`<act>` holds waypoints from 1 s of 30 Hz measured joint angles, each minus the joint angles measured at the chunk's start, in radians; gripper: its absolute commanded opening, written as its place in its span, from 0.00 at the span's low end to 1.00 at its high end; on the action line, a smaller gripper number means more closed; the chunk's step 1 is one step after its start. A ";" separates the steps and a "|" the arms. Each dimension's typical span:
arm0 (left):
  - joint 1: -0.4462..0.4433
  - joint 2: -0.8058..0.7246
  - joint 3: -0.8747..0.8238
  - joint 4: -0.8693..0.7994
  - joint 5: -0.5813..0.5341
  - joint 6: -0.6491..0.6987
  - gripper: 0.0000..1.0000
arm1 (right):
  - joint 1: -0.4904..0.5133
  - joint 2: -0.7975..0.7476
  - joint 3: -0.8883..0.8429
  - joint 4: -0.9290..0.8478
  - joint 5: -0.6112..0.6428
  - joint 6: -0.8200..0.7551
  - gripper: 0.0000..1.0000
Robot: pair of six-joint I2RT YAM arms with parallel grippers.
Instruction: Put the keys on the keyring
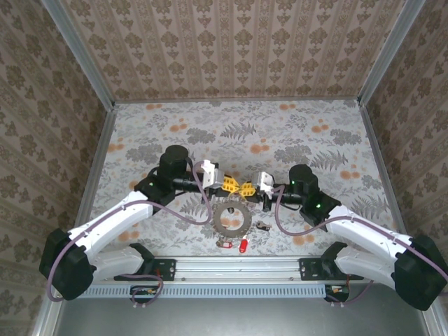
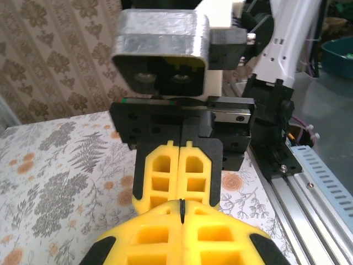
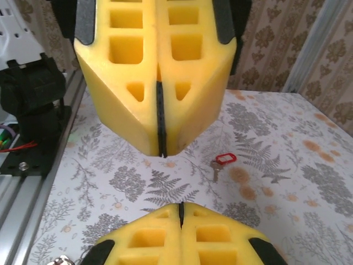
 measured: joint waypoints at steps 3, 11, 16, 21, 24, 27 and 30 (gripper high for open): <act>0.071 -0.026 -0.035 -0.001 -0.072 -0.078 0.28 | -0.005 0.006 0.018 -0.098 0.024 -0.071 0.22; 0.409 -0.246 -0.135 -0.144 -0.469 -0.477 0.48 | 0.088 0.246 0.235 -0.407 0.062 -0.272 0.26; 0.618 -0.266 -0.153 -0.306 -0.557 -0.687 0.54 | 0.163 0.460 0.388 -0.534 0.095 -0.359 0.21; 0.674 -0.164 -0.158 -0.444 -0.518 -0.797 0.51 | 0.227 0.658 0.518 -0.616 0.118 -0.375 0.21; 0.734 -0.093 -0.161 -0.498 -0.463 -0.821 0.52 | 0.266 0.740 0.588 -0.691 0.148 -0.393 0.24; 0.753 -0.093 -0.167 -0.533 -0.436 -0.830 0.54 | 0.301 0.805 0.653 -0.758 0.179 -0.414 0.25; 0.755 -0.096 -0.167 -0.535 -0.419 -0.830 0.53 | 0.322 0.836 0.673 -0.797 0.200 -0.418 0.26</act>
